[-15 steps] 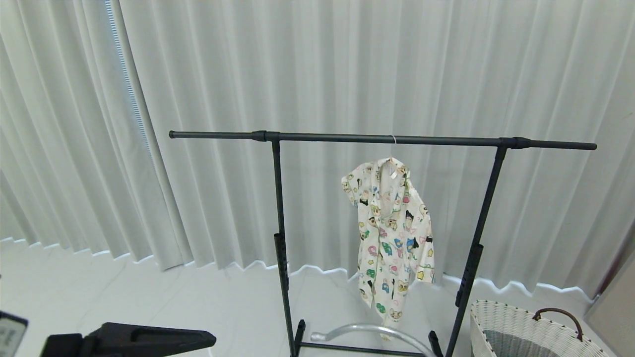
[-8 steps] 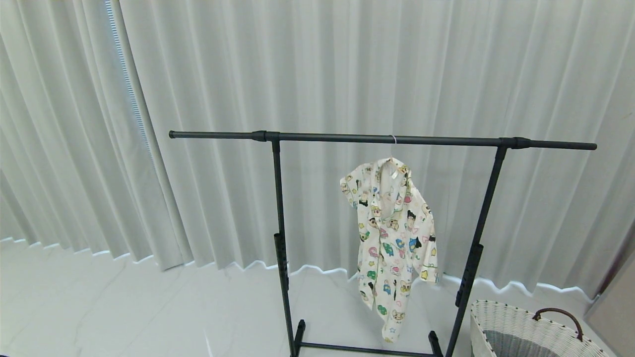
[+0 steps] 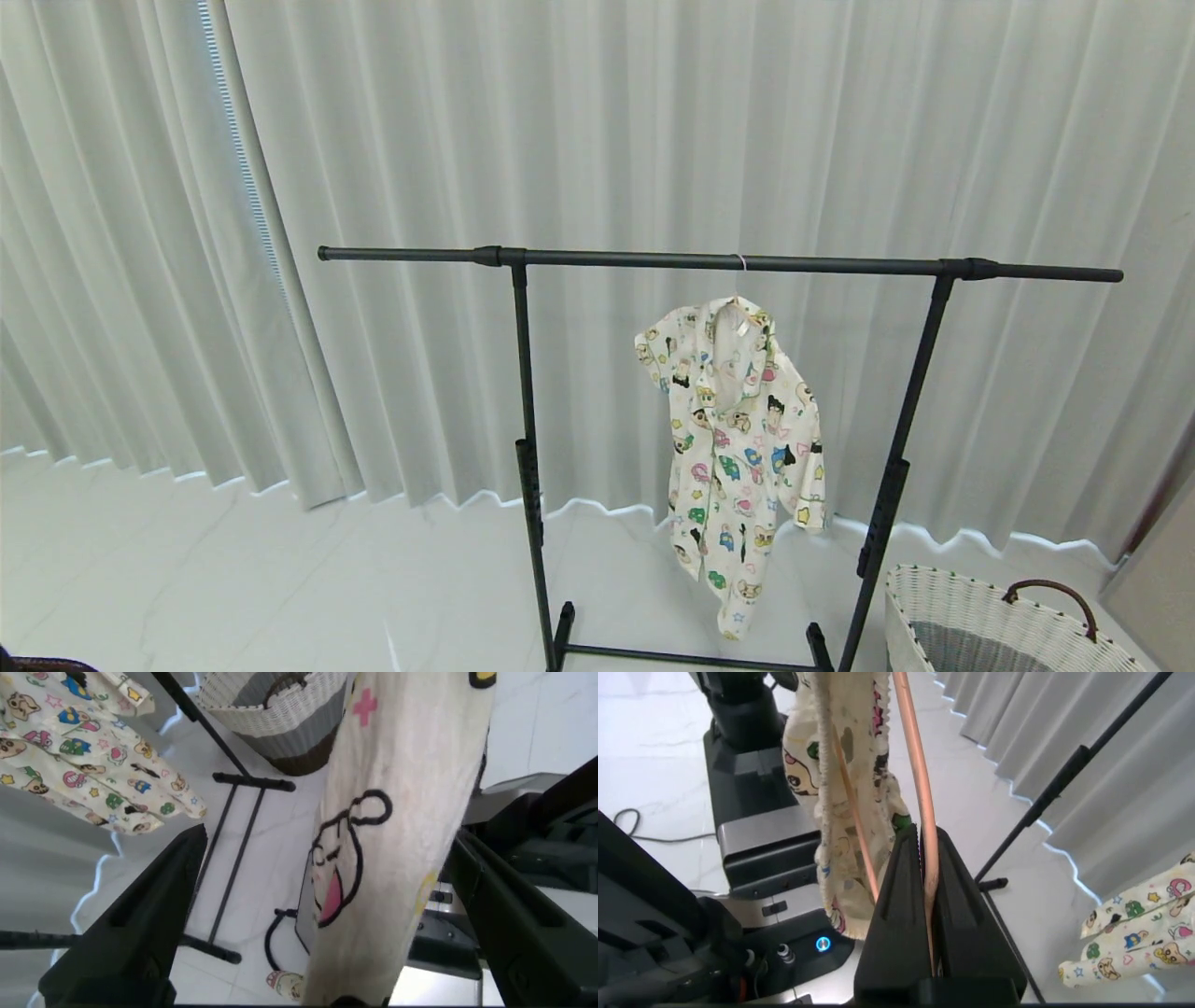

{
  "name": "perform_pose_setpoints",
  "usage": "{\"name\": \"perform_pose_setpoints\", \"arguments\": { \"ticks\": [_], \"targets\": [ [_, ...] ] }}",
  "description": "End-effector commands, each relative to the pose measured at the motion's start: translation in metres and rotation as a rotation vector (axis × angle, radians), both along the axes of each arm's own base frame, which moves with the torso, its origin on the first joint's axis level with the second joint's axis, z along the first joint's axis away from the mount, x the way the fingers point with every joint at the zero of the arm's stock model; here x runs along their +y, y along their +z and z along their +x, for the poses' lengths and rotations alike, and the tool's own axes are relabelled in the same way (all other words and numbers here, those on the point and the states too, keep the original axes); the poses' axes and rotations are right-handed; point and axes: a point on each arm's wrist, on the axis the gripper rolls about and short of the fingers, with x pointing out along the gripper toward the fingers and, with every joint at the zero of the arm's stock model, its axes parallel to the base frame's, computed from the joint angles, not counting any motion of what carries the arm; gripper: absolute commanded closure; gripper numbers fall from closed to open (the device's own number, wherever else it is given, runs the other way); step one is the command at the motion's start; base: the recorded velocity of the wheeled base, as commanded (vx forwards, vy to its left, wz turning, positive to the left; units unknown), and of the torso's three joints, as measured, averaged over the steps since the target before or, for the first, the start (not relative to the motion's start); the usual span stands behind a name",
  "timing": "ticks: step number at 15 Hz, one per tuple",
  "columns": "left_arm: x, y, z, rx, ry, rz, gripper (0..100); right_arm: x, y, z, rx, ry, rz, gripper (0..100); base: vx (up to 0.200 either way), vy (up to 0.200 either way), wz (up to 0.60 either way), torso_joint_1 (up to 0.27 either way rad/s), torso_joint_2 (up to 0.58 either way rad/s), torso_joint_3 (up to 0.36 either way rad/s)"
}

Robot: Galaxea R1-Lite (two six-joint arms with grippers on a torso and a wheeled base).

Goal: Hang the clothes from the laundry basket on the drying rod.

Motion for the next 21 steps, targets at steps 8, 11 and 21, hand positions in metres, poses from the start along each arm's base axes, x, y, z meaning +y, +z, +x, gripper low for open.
{"name": "perform_pose_setpoints", "arguments": {
  "ticks": [8, 11, 21],
  "targets": [
    [-0.006, -0.004, 0.001, 0.000, -0.021, 0.030, 100, 0.001, 0.001, 0.000, -0.007, 0.001, -0.001, 100, 0.000, 0.000, 0.00, 0.000, 0.00, 0.000],
    [-0.005, -0.005, 0.001, -0.001, -0.017, 0.031, 100, 0.001, 0.000, 0.000, -0.021, 0.003, -0.008, 100, 0.000, 0.000, 0.00, 0.000, 0.00, 0.000],
    [0.011, -0.013, 0.005, -0.165, 0.289, 0.130, 100, -0.017, -0.011, 0.030, -0.058, -0.291, -0.038, 0, 0.000, 0.000, 0.00, 0.000, 0.00, 0.000]
  ]
}}
